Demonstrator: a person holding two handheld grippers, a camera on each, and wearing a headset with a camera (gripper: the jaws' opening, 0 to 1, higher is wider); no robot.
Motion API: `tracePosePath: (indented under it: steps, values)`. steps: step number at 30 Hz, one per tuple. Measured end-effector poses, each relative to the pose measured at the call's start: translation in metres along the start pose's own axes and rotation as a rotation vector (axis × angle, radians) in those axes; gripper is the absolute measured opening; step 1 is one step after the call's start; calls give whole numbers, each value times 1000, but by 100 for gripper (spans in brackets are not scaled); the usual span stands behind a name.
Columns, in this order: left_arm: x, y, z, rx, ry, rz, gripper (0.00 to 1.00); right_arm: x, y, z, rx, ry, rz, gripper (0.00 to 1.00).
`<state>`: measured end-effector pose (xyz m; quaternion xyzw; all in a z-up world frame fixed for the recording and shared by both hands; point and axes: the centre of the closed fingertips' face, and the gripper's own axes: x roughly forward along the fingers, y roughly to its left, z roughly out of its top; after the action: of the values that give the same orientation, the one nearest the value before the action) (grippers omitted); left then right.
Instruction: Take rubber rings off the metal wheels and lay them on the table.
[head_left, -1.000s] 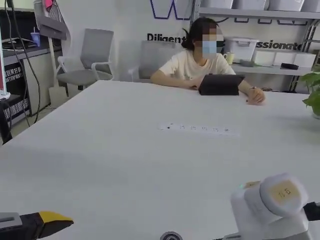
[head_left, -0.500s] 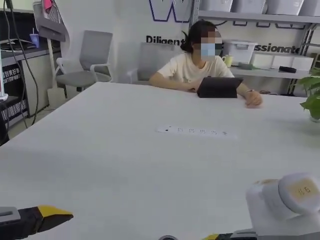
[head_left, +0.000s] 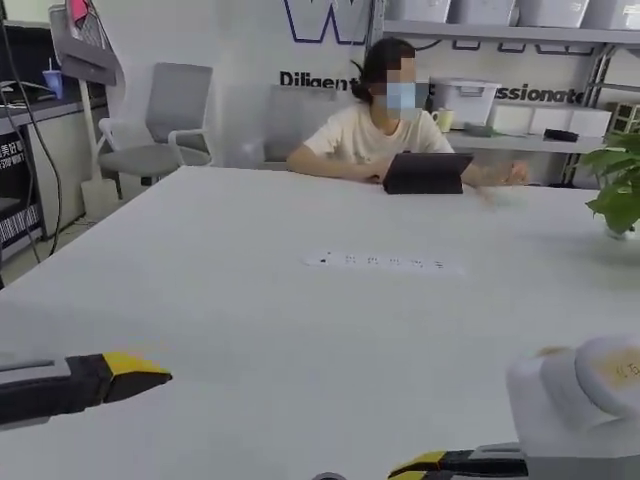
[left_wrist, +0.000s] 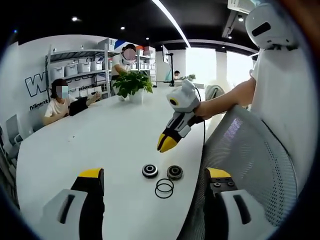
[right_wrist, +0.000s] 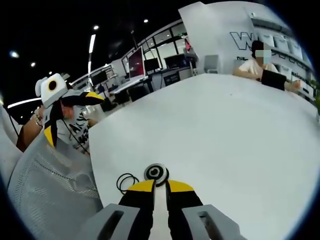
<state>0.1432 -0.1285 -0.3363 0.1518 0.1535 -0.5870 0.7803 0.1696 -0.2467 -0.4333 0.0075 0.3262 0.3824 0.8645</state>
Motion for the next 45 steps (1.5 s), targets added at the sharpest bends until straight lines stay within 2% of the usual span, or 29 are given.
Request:
tracePosePath:
  steps: [6,14,19,24,29,32,35,37,39,41,45]
  values:
    - [11,3,17,60,-11,-32,80,-1,0,2,-17,-5,2,6]
    - [30,11,38,120,-38,-47,78,-4,-3,8,-25,-26,-8,7]
    - [45,11,49,171,-43,-88,74,-9,-3,19,-34,-67,-11,7]
    - [59,15,56,186,-58,-119,72,-11,-8,30,-52,-92,-36,9]
    - [73,22,50,218,-37,-112,66,-14,-13,46,-77,-125,-53,10]
    - [82,22,43,252,-26,-109,64,-15,-6,63,-115,-162,-18,10]
    - [89,23,35,251,-21,-121,56,-16,-5,75,-145,-181,-19,11]
    - [94,26,30,229,-27,-121,55,-15,-7,80,-176,-176,-26,10]
    - [98,27,26,169,-43,-129,55,-12,-7,83,-198,-170,-28,10]
    - [101,29,22,136,-56,-138,53,-8,-7,85,-209,-161,-17,10]
    - [105,33,12,119,-58,-122,51,4,-3,86,-259,-122,4,10]
